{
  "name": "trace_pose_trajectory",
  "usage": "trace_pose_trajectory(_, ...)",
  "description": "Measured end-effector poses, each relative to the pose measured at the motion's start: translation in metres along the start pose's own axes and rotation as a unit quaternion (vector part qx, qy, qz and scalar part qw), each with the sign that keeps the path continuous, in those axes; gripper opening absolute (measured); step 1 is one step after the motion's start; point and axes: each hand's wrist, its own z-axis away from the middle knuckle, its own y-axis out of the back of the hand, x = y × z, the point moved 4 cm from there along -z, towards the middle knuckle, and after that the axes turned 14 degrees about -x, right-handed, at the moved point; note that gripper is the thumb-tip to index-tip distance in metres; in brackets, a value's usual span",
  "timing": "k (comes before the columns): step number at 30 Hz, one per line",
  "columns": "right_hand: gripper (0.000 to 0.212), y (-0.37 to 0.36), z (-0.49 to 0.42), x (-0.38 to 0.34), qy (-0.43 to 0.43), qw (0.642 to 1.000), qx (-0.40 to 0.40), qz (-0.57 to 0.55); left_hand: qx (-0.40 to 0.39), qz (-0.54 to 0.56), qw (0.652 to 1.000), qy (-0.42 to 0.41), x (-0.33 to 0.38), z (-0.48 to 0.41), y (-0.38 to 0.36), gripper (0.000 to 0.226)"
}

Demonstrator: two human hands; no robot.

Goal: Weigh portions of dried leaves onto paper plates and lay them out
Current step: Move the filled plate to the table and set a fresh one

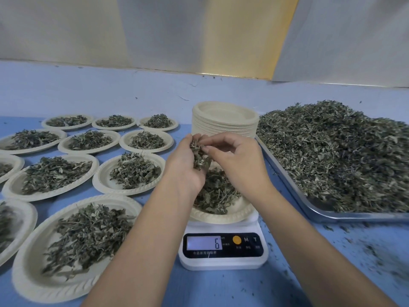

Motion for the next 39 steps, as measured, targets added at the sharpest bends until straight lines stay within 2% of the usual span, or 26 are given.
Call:
trace_pose_trajectory(7, 0.022, 0.018, -0.002, 0.006, -0.031, 0.998, 0.055, -0.018, 0.012, 0.071, 0.997, -0.023, 0.02, -0.001, 0.011, 0.031)
trace_pose_trajectory(15, 0.023, 0.017, -0.001, 0.009, -0.047, 0.999, 0.027, 0.0, 0.013, 0.086, 0.995, -0.039, 0.029, -0.001, 0.016, 0.035)
trace_pose_trajectory(34, 0.015, 0.013, -0.003, 0.015, -0.05, 0.998, 0.005, 0.049, 0.001, 0.038, 0.999, -0.016, 0.021, -0.002, 0.012, 0.029)
trace_pose_trajectory(39, 0.013, 0.016, -0.003, 0.014, -0.045, 0.998, 0.021, 0.03, -0.002, 0.031, 0.999, -0.013, 0.019, -0.002, 0.012, 0.028)
